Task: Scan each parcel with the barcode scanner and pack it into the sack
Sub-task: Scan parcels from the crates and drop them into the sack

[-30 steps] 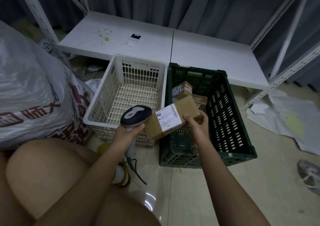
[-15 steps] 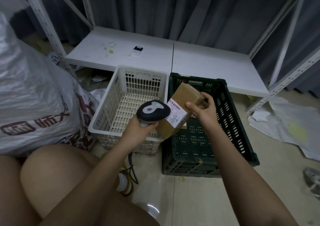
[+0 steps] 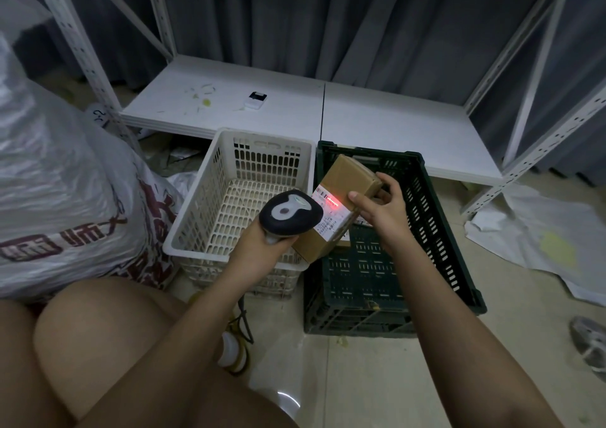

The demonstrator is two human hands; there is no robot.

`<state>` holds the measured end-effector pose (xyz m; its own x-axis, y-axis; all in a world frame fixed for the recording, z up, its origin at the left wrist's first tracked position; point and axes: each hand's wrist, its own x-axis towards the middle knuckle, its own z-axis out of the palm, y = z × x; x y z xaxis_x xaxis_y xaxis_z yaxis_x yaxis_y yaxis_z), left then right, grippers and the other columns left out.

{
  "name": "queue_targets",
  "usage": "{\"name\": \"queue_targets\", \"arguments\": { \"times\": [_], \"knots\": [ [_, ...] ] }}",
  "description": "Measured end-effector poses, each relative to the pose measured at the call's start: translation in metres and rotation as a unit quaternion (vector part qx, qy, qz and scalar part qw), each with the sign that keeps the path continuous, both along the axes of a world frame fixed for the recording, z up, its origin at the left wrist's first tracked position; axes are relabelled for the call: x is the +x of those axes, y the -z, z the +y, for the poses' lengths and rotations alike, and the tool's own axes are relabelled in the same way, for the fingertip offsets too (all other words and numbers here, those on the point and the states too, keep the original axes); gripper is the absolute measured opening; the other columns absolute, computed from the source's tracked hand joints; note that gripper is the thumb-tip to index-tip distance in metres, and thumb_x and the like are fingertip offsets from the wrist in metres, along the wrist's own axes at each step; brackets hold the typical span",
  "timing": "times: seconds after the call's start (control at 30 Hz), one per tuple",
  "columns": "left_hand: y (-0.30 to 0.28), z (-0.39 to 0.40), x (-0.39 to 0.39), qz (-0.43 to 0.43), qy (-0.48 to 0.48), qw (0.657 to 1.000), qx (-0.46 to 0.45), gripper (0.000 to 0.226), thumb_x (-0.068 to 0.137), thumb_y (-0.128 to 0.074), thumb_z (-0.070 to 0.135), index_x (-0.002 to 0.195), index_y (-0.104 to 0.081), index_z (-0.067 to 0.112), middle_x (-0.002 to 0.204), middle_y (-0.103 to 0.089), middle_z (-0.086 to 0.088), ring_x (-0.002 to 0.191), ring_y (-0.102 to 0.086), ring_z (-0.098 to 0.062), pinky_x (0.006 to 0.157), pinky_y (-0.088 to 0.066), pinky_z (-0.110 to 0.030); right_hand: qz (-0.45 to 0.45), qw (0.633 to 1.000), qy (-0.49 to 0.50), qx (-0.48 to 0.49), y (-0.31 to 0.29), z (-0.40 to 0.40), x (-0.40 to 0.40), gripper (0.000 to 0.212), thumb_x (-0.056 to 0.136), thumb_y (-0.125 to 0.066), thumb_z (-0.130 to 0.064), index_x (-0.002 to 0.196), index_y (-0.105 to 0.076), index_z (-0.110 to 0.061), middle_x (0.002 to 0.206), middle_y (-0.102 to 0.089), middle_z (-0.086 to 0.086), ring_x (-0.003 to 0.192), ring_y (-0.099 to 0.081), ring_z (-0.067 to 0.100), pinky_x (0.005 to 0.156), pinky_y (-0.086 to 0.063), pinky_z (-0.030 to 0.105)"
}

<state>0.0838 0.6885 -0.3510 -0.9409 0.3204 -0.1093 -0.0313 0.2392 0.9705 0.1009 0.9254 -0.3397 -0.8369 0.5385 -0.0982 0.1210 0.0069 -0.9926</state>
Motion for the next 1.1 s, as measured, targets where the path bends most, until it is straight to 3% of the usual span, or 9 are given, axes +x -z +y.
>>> {"name": "queue_targets", "arguments": {
  "times": [0.3,0.5,0.6,0.7,0.77,0.9,1.0,1.1],
  "knots": [
    [-0.003,0.0,0.0,0.007,0.011,1.0,-0.008,0.052,0.082,-0.075,0.027,0.13,-0.055,0.024,0.121,-0.064,0.007,0.112,-0.059,-0.011,0.1,-0.048,-0.043,-0.001,1.0,-0.001,0.006,-0.004,-0.001,0.001,0.071,0.077,-0.08,-0.015,0.135,-0.042,-0.028,0.134,-0.045,0.007,0.112,-0.056,0.022,0.065,-0.058,0.023],
    [-0.013,-0.003,0.002,0.0,-0.001,1.0,0.004,0.052,0.082,-0.075,0.023,0.129,-0.053,0.023,0.122,-0.062,0.005,0.115,-0.058,-0.014,0.099,-0.047,-0.036,0.029,0.999,0.002,-0.015,-0.02,-0.007,0.002,0.069,0.077,-0.08,-0.012,0.134,-0.043,-0.028,0.134,-0.047,0.006,0.104,-0.061,0.017,0.068,-0.058,0.027],
    [-0.033,-0.006,0.002,-0.001,-0.017,0.999,0.039,0.052,0.084,-0.072,0.014,0.131,-0.05,0.019,0.121,-0.059,0.005,0.113,-0.055,-0.011,0.092,-0.045,-0.023,0.054,0.998,0.008,-0.008,-0.039,-0.015,0.0,0.068,0.077,-0.08,-0.016,0.133,-0.044,-0.03,0.133,-0.048,0.004,0.101,-0.06,0.011,0.073,-0.058,0.03],
    [-0.065,-0.009,0.004,0.033,-0.045,0.996,0.064,0.051,0.085,-0.069,0.01,0.132,-0.049,0.015,0.117,-0.057,0.004,0.106,-0.052,-0.008,0.074,-0.044,-0.005,0.095,0.995,0.012,-0.012,-0.064,-0.025,-0.003,0.063,0.077,-0.081,-0.019,0.127,-0.045,-0.034,0.134,-0.049,0.006,0.106,-0.06,0.014,0.089,-0.057,0.041],
    [-0.09,-0.015,0.005,0.064,-0.07,0.992,0.081,0.05,0.085,-0.069,0.01,0.13,-0.05,0.016,0.118,-0.056,0.004,0.108,-0.052,-0.009,0.076,-0.044,-0.008,0.129,0.992,0.003,-0.019,-0.085,-0.036,-0.004,0.062,0.077,-0.08,-0.02,0.126,-0.045,-0.035,0.132,-0.051,0.005,0.107,-0.062,0.019,0.091,-0.056,0.044],
    [-0.142,-0.04,0.008,0.112,-0.136,0.977,0.123,0.053,0.082,-0.073,0.015,0.131,-0.051,0.015,0.119,-0.06,0.001,0.114,-0.056,-0.019,0.09,-0.045,-0.028,0.197,0.98,-0.008,-0.012,-0.137,-0.071,-0.006,0.064,0.079,-0.079,-0.024,0.131,-0.042,-0.033,0.133,-0.048,-0.001,0.107,-0.06,0.014,0.094,-0.055,0.042],
    [-0.183,-0.071,0.018,0.165,-0.176,0.962,0.132,0.054,0.081,-0.075,0.018,0.131,-0.053,0.013,0.122,-0.062,-0.001,0.114,-0.058,-0.018,0.091,-0.046,-0.027,0.259,0.965,-0.031,-0.025,-0.179,-0.106,-0.008,0.067,0.079,-0.08,-0.025,0.133,-0.04,-0.031,0.132,-0.048,-0.003,0.117,-0.056,0.017,0.094,-0.055,0.043],
    [-0.219,-0.11,0.031,0.216,-0.218,0.939,0.157,0.049,0.082,-0.074,0.013,0.128,-0.057,0.008,0.118,-0.067,-0.008,0.109,-0.062,-0.023,0.082,-0.049,-0.021,0.318,0.945,-0.063,-0.052,-0.219,-0.151,-0.007,0.064,0.079,-0.079,-0.024,0.129,-0.04,-0.032,0.127,-0.05,-0.007,0.119,-0.054,0.014,0.093,-0.055,0.045]
  ]
}}
